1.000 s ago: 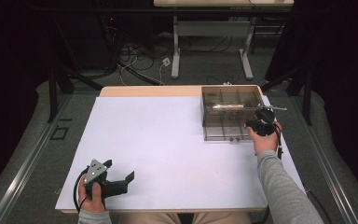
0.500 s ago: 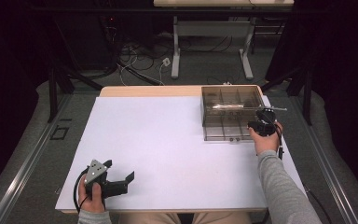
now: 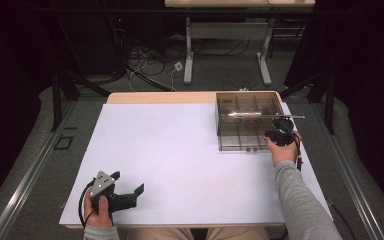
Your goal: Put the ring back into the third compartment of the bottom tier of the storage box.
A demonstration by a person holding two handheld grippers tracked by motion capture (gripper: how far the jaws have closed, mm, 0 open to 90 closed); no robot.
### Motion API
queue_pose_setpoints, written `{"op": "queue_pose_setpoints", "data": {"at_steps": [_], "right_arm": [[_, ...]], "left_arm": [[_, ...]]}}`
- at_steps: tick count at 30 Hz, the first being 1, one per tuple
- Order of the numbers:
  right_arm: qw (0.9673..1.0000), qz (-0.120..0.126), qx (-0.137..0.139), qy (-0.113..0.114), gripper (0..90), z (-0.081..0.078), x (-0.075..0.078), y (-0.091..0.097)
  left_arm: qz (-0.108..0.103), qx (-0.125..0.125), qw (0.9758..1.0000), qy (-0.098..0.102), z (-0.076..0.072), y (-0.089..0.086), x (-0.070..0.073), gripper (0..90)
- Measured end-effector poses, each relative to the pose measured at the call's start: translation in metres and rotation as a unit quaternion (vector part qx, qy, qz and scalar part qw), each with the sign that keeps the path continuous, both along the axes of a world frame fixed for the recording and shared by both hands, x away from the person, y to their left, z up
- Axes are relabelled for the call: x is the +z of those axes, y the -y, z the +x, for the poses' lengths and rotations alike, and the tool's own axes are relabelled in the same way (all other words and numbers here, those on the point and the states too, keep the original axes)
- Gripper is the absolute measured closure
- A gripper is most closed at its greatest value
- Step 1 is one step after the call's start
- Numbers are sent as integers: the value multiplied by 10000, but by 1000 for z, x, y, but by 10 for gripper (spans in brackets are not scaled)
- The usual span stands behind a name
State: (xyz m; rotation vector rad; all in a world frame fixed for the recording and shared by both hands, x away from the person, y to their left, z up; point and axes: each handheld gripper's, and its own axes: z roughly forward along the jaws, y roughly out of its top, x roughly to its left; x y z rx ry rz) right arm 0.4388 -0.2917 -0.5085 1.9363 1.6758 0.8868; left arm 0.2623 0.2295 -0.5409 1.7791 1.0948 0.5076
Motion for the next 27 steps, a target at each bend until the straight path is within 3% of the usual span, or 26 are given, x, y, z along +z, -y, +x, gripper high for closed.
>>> {"op": "queue_pose_setpoints", "data": {"at_steps": [15, 24, 27], "right_arm": [[10000, 2, -61, -57, 886, 0, -2, 4], [10000, -16, 93, 29, 699, -2, 0, 0], [9999, 50, 119, 74, 680, -3, 1, -3]], "left_arm": [[-16, 5, 10000, -28, 0, 2, 0, 7], [-3, -11, 10000, -23, 0, 2, 0, 7], [-25, 2, 10000, -28, 0, 2, 0, 7]]}}
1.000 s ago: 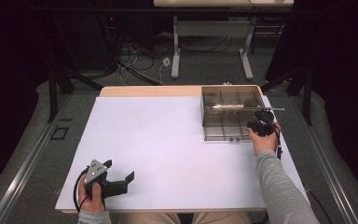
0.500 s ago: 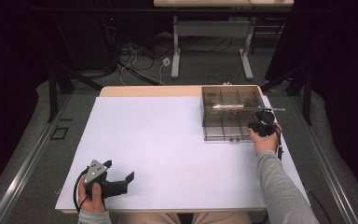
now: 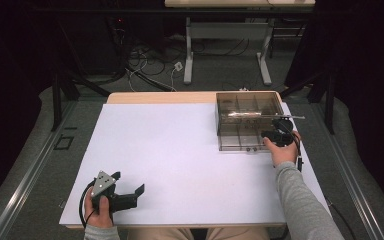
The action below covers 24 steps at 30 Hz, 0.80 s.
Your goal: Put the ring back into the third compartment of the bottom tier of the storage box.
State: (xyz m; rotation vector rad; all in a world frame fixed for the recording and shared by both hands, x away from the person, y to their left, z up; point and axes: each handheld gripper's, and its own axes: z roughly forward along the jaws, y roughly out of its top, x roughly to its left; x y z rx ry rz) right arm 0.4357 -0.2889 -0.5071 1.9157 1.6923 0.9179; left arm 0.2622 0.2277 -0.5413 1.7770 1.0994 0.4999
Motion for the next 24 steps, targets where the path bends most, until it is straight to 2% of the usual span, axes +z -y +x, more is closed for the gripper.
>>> {"op": "queue_pose_setpoints", "data": {"at_steps": [4, 12, 13, 18, 24], "right_arm": [[9998, -45, 163, 62, 633, -3, 2, -3], [9984, 49, 460, 333, 499, -17, 3, -9], [9978, -9, 536, 379, 476, -19, 3, -8], [9965, 131, 622, 543, 414, -30, 3, -10], [9945, 172, 761, 700, 359, -47, 2, -13]], "left_arm": [[-6, 3, 10000, 7, 0, 0, 0, 7], [11, -8, 10000, 5, 1, 0, 0, 7], [5, -5, 10000, 1, 1, 1, 0, 7], [12, -4, 10000, -5, 1, 2, 0, 7], [21, -8, 10000, -10, 1, 3, 0, 7]]}}
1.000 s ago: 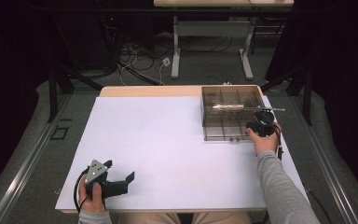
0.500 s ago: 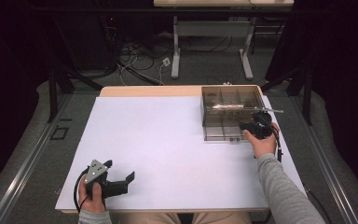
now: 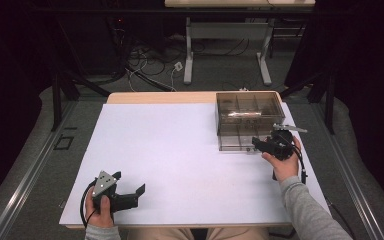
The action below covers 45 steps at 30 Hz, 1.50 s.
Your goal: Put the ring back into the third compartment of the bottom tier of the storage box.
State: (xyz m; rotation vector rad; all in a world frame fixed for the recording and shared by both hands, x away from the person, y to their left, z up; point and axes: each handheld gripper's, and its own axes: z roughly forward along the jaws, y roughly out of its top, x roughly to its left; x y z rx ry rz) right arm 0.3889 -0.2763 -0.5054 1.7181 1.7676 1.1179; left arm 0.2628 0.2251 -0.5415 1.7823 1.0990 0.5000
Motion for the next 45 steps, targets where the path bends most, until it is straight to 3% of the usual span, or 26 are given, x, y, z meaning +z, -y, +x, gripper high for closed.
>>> {"op": "queue_pose_setpoints", "data": {"at_steps": [8, 17, 23, 28, 31, 34, 45], "right_arm": [[9987, 199, 463, 74, 240, -22, 4, -6], [9953, 31, 887, 396, 157, -53, 5, -15], [9943, -180, 899, 552, 141, -73, 0, -19], [9927, -335, 1019, 546, 74, -87, -8, -22], [9920, -150, 1141, 527, 27, -93, -13, -23], [9911, -158, 1213, 533, 0, -98, -17, -24], [9910, -515, 1071, 617, 0, -114, -30, -26]], "left_arm": [[14, -7, 10000, 5, 0, 1, 0, 7], [25, -16, 10000, 3, 0, 1, 0, 7], [23, -15, 10000, 7, 0, 1, 0, 7], [26, -17, 10000, 5, 0, 1, 0, 7], [24, -13, 10000, -5, 0, 1, 0, 7], [58, -27, 10000, 13, 0, 1, 1, 7], [-12, -2, 10000, -4, 0, 2, 0, 7]]}}
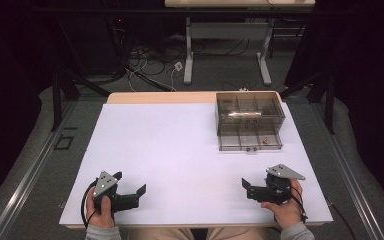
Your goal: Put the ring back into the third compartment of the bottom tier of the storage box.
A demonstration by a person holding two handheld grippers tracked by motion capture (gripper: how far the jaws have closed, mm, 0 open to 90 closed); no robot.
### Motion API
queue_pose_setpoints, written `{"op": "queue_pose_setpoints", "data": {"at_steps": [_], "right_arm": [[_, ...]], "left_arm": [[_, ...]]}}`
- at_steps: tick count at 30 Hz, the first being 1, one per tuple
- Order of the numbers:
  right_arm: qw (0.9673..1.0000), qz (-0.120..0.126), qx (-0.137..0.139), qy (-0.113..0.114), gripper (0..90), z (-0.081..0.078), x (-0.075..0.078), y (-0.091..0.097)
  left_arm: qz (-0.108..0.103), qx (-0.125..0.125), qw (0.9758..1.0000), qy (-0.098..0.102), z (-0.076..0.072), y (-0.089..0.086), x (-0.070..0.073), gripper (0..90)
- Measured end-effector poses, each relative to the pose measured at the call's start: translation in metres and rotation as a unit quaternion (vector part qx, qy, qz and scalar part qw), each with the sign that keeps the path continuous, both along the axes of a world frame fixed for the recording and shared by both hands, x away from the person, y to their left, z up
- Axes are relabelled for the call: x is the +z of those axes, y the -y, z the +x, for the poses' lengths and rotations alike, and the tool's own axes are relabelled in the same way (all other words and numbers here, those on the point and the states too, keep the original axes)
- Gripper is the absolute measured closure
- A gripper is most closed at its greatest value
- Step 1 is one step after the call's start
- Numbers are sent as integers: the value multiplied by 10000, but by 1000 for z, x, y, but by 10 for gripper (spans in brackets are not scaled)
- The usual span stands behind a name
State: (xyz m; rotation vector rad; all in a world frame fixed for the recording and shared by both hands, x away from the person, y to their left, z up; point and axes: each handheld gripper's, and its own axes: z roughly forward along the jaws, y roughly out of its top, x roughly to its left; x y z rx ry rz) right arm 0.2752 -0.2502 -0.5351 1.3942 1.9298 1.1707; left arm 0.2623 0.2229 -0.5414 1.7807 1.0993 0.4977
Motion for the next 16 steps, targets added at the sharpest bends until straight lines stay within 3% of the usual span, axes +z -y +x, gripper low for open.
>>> {"op": "queue_pose_setpoints", "data": {"at_steps": [7, 16], "right_arm": [[9999, -15, -114, 129, 0, -5, -2, 5], [9995, -85, -275, 124, 0, -7, -8, 9]], "left_arm": [[0, 4, 10000, -3, 0, 1, -1, 7], [-11, 3, 10000, -7, 0, 0, 0, 7]]}}
